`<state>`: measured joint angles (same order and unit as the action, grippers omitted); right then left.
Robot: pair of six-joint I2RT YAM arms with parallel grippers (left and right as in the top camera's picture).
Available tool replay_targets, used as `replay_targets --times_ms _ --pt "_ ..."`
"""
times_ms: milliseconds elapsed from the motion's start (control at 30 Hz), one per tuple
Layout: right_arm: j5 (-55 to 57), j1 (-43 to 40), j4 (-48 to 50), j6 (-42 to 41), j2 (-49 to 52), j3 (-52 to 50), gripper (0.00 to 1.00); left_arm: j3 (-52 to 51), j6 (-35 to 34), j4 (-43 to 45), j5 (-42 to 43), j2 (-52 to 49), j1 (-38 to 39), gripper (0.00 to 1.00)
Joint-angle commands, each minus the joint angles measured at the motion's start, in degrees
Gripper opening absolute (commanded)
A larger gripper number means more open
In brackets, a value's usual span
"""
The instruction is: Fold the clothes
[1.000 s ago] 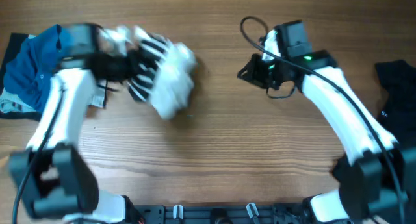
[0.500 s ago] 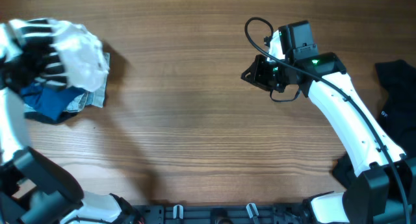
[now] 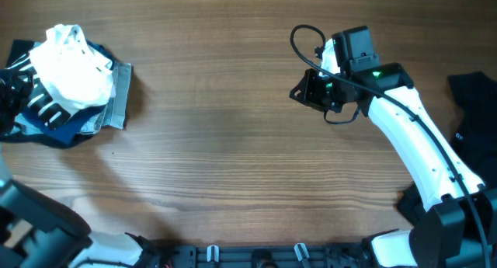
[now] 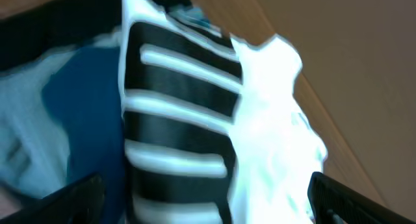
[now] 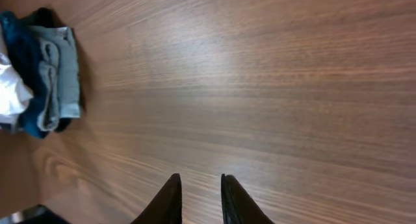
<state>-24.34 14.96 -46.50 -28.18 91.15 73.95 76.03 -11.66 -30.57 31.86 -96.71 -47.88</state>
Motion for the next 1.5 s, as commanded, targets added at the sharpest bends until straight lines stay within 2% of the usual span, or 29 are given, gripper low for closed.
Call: replay_targets --times_ms 0,67,233,400,500,533,800,900,1033,1067,1167,1467 --pt "4.17 0.17 0.72 4.22 -3.67 0.46 0.22 5.29 3.80 -7.26 6.75 12.35 2.54 1.00" --pt "6.34 0.17 1.03 5.11 -6.32 0.46 0.22 5.38 7.58 -10.88 10.38 17.18 5.84 1.00" --pt "10.51 0.17 0.79 10.40 -16.63 0.52 0.26 5.38 17.68 -23.45 8.72 28.00 20.57 1.00" --pt "11.74 0.17 0.04 15.67 -30.95 0.52 0.38 5.38 15.41 -31.01 -8.61 36.57 36.72 1.00" --pt "12.22 0.17 0.48 18.58 -38.93 0.50 0.68 5.38 10.93 -33.44 -18.73 39.89 43.76 1.00" --pt "12.76 0.17 0.61 19.06 -40.50 0.52 1.00 5.35 10.75 -34.05 -20.39 40.68 45.42 1.00" --pt "14.93 0.17 0.66 17.29 -48.24 0.52 1.00 5.35 10.78 -34.88 -21.03 41.20 49.70 1.00" --pt "14.93 0.17 0.59 11.21 -48.24 0.50 1.00 5.35 10.78 -34.86 -21.03 41.05 49.68 1.00" --pt "14.88 0.17 0.50 -2.62 -47.60 0.50 1.00 5.35 10.78 -34.86 -21.03 41.05 49.70 1.00" --pt "17.42 0.15 -0.31 -3.54 -47.47 0.50 1.00 5.35 10.78 -34.86 -21.03 41.05 49.70 1.00" --pt "24.00 0.13 -1.25 -3.52 -47.50 0.50 1.00 5.35 10.78 -34.86 -21.03 41.05 49.68 1.00" --pt "27.61 0.11 -0.09 -3.98 -47.50 0.50 1.00 5.35 10.78 -34.86 -21.03 41.05 49.68 1.00"
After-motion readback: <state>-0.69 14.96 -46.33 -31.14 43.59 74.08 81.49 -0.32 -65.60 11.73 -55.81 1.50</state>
